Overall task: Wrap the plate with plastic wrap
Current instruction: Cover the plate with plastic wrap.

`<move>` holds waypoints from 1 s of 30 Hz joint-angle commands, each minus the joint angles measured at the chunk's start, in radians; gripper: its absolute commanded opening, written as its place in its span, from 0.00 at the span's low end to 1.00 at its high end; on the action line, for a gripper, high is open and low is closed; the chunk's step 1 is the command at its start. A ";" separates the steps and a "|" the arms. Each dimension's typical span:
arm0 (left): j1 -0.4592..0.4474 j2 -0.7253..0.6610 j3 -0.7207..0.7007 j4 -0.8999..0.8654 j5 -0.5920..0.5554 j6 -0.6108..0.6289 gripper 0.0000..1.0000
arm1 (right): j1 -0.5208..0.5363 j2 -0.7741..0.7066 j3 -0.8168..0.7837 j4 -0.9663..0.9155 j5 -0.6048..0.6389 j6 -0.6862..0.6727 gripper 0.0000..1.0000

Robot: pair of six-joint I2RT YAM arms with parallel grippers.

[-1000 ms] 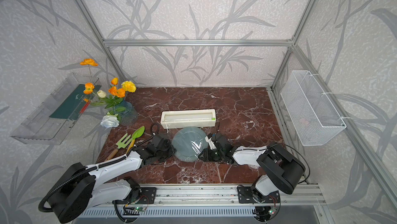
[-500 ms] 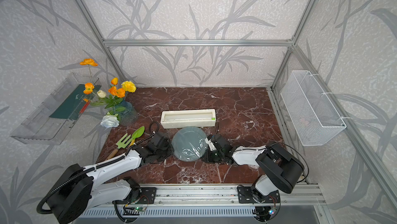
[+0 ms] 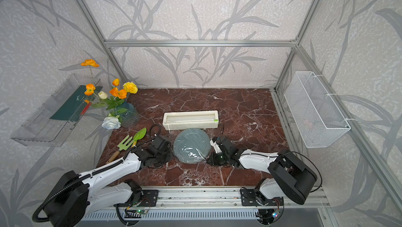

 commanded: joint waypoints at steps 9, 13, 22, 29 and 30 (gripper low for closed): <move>-0.001 -0.017 -0.030 0.048 0.021 -0.013 0.02 | -0.006 0.035 -0.024 -0.047 0.055 -0.032 0.06; 0.000 0.004 -0.019 0.053 0.030 -0.006 0.03 | -0.007 0.138 -0.016 -0.003 0.098 -0.015 0.11; -0.001 0.009 -0.001 0.009 0.011 0.019 0.03 | -0.007 0.232 0.006 0.087 0.137 0.034 0.21; 0.005 -0.112 0.122 -0.215 -0.104 0.146 0.15 | -0.008 0.049 0.003 -0.150 0.202 -0.061 0.36; 0.010 -0.122 0.142 -0.226 -0.099 0.161 0.19 | -0.008 0.019 0.008 -0.184 0.207 -0.073 0.37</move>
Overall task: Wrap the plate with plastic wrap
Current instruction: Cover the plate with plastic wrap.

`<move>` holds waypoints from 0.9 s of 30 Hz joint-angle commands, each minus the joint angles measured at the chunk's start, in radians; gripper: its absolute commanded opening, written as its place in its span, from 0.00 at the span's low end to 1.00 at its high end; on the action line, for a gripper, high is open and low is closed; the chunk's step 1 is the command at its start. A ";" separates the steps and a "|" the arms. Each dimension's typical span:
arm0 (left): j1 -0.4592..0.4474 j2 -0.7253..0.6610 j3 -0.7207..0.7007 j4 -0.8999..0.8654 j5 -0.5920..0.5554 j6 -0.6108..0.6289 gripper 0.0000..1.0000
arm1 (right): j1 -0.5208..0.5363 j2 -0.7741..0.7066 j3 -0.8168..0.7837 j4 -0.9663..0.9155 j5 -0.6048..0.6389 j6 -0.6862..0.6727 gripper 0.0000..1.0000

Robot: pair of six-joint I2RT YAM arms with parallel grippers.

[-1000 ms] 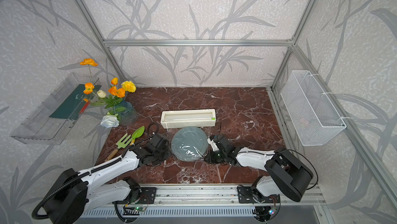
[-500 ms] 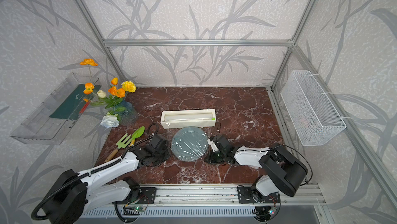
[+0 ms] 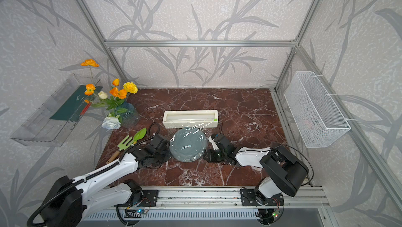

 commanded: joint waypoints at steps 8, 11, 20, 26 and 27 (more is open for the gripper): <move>0.077 0.075 0.180 -0.016 0.115 0.112 0.44 | -0.003 -0.273 0.051 -0.374 0.072 -0.043 0.44; 0.116 0.135 0.195 0.021 0.163 0.111 0.47 | 0.000 -0.275 0.075 -0.338 0.016 -0.010 0.47; 0.155 0.202 0.219 0.077 0.189 0.135 0.49 | 0.037 -0.184 0.123 -0.183 -0.058 0.074 0.49; 0.155 0.287 0.186 0.115 0.227 0.136 0.48 | 0.039 -0.085 0.147 -0.265 0.036 0.034 0.32; 0.154 0.296 0.181 0.115 0.229 0.136 0.48 | 0.039 -0.070 0.138 -0.264 0.048 0.031 0.28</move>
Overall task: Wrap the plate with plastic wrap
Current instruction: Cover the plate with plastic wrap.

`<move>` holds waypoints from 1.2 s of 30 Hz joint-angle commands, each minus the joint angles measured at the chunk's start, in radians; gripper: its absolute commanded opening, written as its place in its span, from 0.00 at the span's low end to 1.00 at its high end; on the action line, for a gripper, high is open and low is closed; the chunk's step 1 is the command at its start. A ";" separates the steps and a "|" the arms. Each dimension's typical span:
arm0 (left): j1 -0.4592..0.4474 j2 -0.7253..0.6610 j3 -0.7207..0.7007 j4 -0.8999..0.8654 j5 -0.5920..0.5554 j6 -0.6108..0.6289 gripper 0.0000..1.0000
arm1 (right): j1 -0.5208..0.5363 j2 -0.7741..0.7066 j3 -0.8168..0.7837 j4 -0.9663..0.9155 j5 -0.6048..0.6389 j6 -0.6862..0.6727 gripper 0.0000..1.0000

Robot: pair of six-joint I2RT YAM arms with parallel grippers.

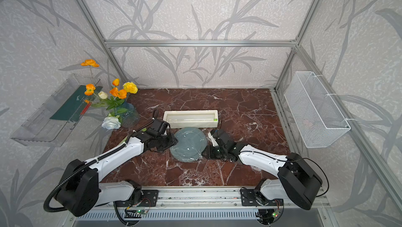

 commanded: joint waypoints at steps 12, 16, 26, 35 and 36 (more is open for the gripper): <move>0.010 0.032 -0.010 -0.015 -0.031 0.040 0.49 | 0.004 0.170 -0.078 0.097 0.057 -0.001 0.18; 0.010 0.036 -0.009 -0.015 -0.023 0.042 0.49 | 0.003 0.090 -0.066 -0.021 0.093 -0.033 0.26; 0.010 0.000 0.019 -0.041 -0.032 0.057 0.49 | 0.003 -0.257 0.038 -0.285 0.144 -0.116 0.42; 0.012 0.000 0.008 -0.037 -0.031 0.055 0.49 | 0.054 -0.027 0.079 0.001 -0.035 -0.022 0.43; 0.011 -0.001 0.011 -0.040 -0.033 0.057 0.49 | 0.055 0.002 0.060 0.041 -0.034 0.005 0.43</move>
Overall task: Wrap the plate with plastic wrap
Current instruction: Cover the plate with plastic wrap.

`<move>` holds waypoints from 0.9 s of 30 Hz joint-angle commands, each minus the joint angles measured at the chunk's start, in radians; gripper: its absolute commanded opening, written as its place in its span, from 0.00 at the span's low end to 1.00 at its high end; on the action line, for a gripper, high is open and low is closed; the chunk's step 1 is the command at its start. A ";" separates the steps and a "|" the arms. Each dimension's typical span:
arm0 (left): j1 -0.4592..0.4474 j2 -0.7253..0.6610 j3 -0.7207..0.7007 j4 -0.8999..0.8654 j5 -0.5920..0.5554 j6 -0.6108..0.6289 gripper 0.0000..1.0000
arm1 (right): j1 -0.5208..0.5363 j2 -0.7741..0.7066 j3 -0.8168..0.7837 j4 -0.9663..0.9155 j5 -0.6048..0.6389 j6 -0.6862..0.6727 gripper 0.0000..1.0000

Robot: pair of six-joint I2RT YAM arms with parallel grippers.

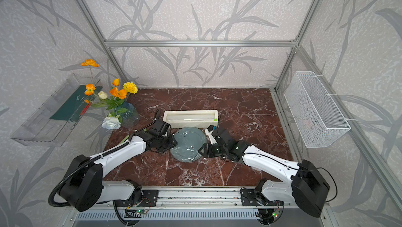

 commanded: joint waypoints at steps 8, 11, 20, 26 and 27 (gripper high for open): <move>0.016 0.011 0.034 -0.035 -0.028 0.036 0.52 | 0.005 0.181 -0.088 0.187 0.043 0.112 0.47; 0.021 0.032 0.037 -0.038 -0.028 0.042 0.52 | 0.002 0.221 -0.095 0.216 0.064 0.114 0.49; 0.025 0.076 0.031 -0.014 -0.009 0.045 0.53 | -0.008 0.340 -0.075 0.341 0.052 0.156 0.49; 0.027 0.093 0.014 -0.004 0.001 0.044 0.53 | -0.010 0.393 -0.101 0.411 0.079 0.231 0.49; 0.029 0.095 0.008 0.005 0.009 0.041 0.53 | -0.010 0.405 -0.121 0.466 0.079 0.262 0.49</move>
